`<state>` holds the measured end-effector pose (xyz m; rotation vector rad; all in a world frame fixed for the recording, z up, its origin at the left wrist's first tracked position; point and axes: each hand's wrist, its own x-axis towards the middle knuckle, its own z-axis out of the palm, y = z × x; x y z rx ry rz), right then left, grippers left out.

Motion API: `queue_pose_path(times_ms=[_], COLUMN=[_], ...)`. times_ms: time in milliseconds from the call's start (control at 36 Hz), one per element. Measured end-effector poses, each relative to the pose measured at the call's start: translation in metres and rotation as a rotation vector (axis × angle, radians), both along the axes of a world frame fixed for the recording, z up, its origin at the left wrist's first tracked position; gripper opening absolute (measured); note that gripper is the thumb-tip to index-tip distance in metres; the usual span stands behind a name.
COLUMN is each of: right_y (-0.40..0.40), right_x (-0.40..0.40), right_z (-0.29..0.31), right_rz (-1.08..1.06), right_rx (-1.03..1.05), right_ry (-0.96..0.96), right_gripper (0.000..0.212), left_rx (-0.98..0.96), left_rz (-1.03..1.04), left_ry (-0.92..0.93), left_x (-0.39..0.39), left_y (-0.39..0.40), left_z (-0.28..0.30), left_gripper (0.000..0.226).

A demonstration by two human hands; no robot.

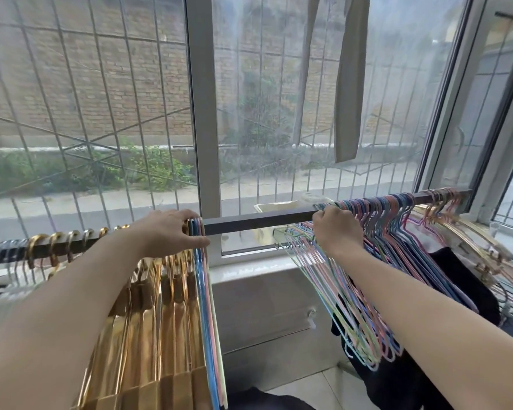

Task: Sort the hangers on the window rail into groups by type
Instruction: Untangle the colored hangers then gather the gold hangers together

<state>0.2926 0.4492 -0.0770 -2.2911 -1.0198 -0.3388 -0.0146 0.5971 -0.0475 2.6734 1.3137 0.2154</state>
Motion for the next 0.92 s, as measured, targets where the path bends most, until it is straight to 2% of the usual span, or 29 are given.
queue_pose_path(times_ms=[222, 333, 417, 472, 528, 611, 694, 917], right_y=[0.0, 0.002, 0.01, 0.016, 0.024, 0.03, 0.033, 0.032], right_x=[0.016, -0.004, -0.045, -0.077, -0.105, -0.145, -0.168, -0.171], right_z=[0.003, 0.006, -0.007, -0.02, -0.03, -0.044, -0.063, -0.075], right_rz=[-0.062, -0.103, 0.073, 0.239, 0.417, 0.651, 0.683, 0.68], right_rx=[0.066, 0.192, 0.234, 0.187, 0.057, -0.236, -0.26, -0.141], right_ry=[0.212, 0.207, 0.124, 0.137, 0.196, 0.394, 0.549, 0.656], right_gripper=[0.034, 0.038, 0.037, 0.037, 0.039, 0.032, 0.037, 0.029], left_rx=[-0.02, -0.047, -0.06, -0.049, -0.031, -0.028, -0.028, -0.024], left_rz=[-0.011, -0.005, 0.004, 0.016, 0.025, 0.028, 0.036, 0.035], left_ry=[-0.02, -0.025, -0.043, -0.053, -0.056, -0.057, -0.054, -0.043], left_x=[0.002, 0.002, 0.001, 0.002, 0.003, 0.004, 0.003, -0.001], left_y=[-0.003, -0.003, -0.002, -0.002, -0.002, -0.005, -0.008, -0.005], left_z=[0.0, 0.001, 0.0, 0.0, 0.001, 0.004, 0.002, 0.0], left_gripper=[0.079, 0.074, 0.066, 0.061, 0.057, 0.054, 0.053, 0.056])
